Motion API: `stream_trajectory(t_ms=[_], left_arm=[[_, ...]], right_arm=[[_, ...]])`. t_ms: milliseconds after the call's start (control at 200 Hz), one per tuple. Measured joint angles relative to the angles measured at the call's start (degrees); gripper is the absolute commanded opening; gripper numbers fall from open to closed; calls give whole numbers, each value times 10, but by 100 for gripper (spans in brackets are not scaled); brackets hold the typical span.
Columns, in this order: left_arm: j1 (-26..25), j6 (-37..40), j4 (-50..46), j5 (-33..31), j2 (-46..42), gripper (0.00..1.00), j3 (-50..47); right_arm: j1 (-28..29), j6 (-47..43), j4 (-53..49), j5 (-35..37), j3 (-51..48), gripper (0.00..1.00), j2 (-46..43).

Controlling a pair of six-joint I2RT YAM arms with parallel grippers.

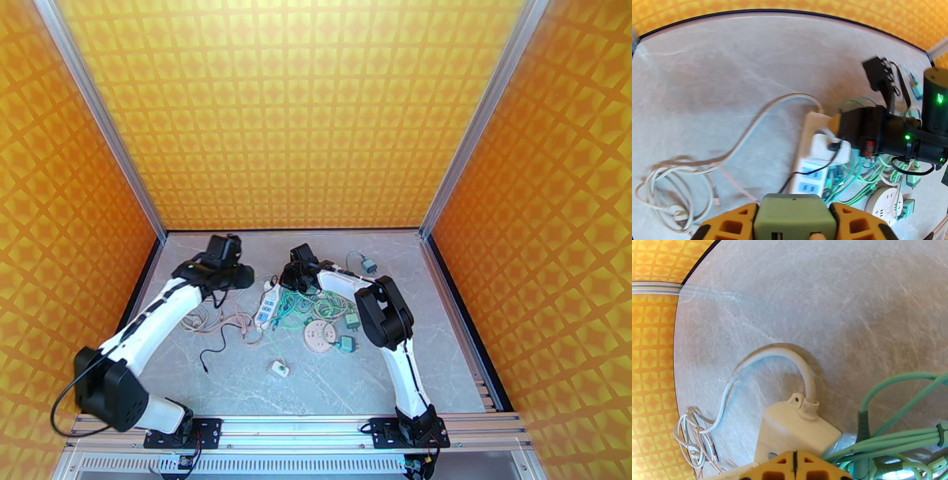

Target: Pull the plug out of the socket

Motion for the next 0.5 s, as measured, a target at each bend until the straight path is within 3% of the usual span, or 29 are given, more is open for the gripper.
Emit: stream_trajectory(t_ms=[315,500], left_arm=[[60,-5,-14,0,-55,33,-48],[89,-45,-3,0,-100,33,-110]], right_arm=[[0,0,3,5,-8,0,-5],[0,0,1,11,-15,0,-11]])
